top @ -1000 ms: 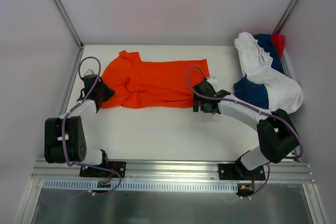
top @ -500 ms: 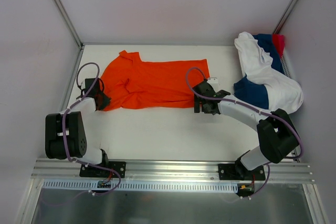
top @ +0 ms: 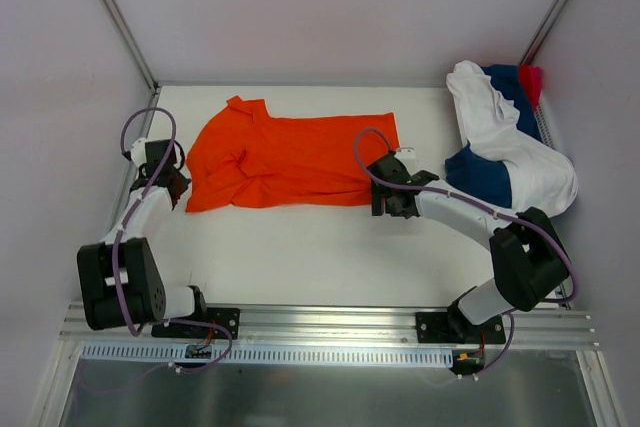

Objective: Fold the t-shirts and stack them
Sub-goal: Fold the flattened tshirt in 1/3 of the way, then grap the side of the flattened tshirt furthest away from the robot with both arms

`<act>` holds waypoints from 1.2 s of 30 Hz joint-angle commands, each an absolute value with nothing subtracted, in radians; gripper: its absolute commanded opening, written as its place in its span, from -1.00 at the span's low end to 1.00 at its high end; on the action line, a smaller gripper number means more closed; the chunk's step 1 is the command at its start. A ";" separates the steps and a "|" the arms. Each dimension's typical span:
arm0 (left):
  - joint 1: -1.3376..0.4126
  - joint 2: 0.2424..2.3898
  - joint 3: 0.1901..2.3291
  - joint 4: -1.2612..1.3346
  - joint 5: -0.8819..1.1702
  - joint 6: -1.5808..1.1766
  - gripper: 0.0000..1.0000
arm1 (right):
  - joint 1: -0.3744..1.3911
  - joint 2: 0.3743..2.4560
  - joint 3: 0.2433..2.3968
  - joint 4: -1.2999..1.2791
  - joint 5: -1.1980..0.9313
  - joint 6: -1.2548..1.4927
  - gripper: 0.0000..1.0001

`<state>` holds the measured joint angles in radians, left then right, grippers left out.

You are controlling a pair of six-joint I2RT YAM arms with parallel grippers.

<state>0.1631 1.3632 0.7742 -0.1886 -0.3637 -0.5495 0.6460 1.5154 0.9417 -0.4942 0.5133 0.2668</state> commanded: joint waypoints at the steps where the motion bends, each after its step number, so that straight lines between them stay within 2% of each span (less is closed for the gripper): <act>1: 0.156 1.191 0.749 -0.014 -0.153 -0.555 -0.91 | 0.649 1.473 1.040 -0.534 0.542 0.209 0.99; 2: 0.156 1.187 0.756 0.035 -0.052 -0.569 -0.84 | 0.646 1.476 1.102 -0.540 0.532 0.190 0.99; 3: 0.156 1.198 0.791 0.035 -0.014 -0.607 -0.58 | 0.628 1.477 1.136 -0.540 0.500 0.166 0.99; 5: 0.156 1.254 0.837 0.050 0.134 -0.635 -0.03 | 0.557 1.489 1.204 -0.528 0.298 0.115 0.99; 6: 0.155 1.276 0.879 0.072 0.182 -0.665 0.38 | 0.526 1.496 1.268 -0.522 0.140 0.107 0.99; 8: 0.150 1.363 0.916 0.173 0.277 -0.680 0.82 | 0.462 1.522 1.327 -0.499 0.028 0.075 0.99; 9: 0.150 1.406 0.986 0.181 0.366 -0.680 0.95 | 0.445 1.535 1.401 -0.505 0.011 0.065 0.99; 13: 0.149 1.703 1.230 0.150 0.512 -0.663 0.98 | 0.381 1.641 1.593 -0.586 -0.130 0.031 0.99; 17: 0.147 1.882 1.449 0.127 0.508 -0.626 0.98 | 0.362 1.681 1.617 -0.603 -0.192 0.026 0.99; 24: 0.141 2.144 1.836 -0.040 0.408 -0.604 0.95 | 0.361 1.530 1.254 -0.367 -0.213 0.070 0.99; 28: 0.107 2.270 2.032 -0.099 0.277 -0.565 0.93 | 0.362 1.479 1.028 -0.232 -0.224 0.109 0.99; 32: 0.069 2.385 2.215 -0.196 0.161 -0.520 0.94 | 0.362 1.470 0.942 -0.170 -0.196 0.120 0.99; 36: 0.074 2.459 2.260 -0.235 0.072 -0.581 0.93 | 0.362 1.453 0.908 -0.156 -0.170 0.110 0.99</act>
